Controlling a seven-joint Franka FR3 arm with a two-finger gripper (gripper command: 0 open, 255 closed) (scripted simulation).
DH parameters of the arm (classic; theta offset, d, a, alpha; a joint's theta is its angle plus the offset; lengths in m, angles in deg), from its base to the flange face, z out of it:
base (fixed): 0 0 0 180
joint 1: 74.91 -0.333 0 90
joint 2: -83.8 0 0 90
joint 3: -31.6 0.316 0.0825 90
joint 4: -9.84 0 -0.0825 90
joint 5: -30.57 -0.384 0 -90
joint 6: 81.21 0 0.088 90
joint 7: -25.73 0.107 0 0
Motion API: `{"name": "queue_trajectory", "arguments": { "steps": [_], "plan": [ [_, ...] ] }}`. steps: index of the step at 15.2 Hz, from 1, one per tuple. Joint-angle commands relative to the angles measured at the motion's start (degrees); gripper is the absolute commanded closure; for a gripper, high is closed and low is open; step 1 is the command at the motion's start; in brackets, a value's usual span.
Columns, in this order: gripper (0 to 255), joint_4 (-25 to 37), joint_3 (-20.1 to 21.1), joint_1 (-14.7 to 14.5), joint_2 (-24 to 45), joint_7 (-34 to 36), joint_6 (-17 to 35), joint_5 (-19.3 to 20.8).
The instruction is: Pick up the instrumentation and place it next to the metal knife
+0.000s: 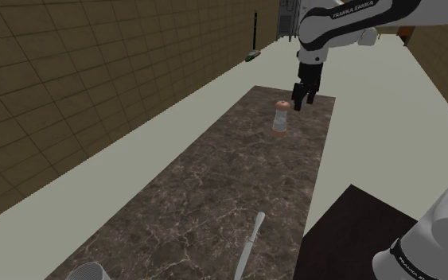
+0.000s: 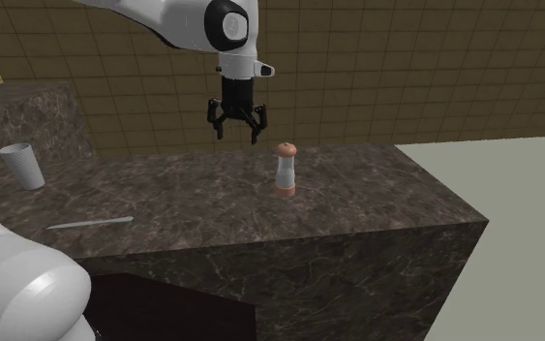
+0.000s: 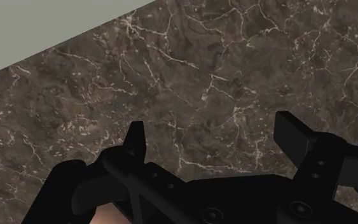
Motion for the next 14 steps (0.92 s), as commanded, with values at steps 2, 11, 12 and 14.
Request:
{"name": "queue_trajectory", "arguments": {
  "steps": [2,11,12,14],
  "plan": [
    [0,5.38,-1.18,0.71,6.07,-2.65,0.64,-1.31],
    [0,28.23,-2.70,4.97,27.07,-9.70,-1.69,-6.96],
    [0,31.46,-2.66,5.66,29.62,-10.27,-2.42,-7.59],
    [0,36.22,-2.53,6.70,33.25,-10.95,-3.60,-8.41]
  ]
}}
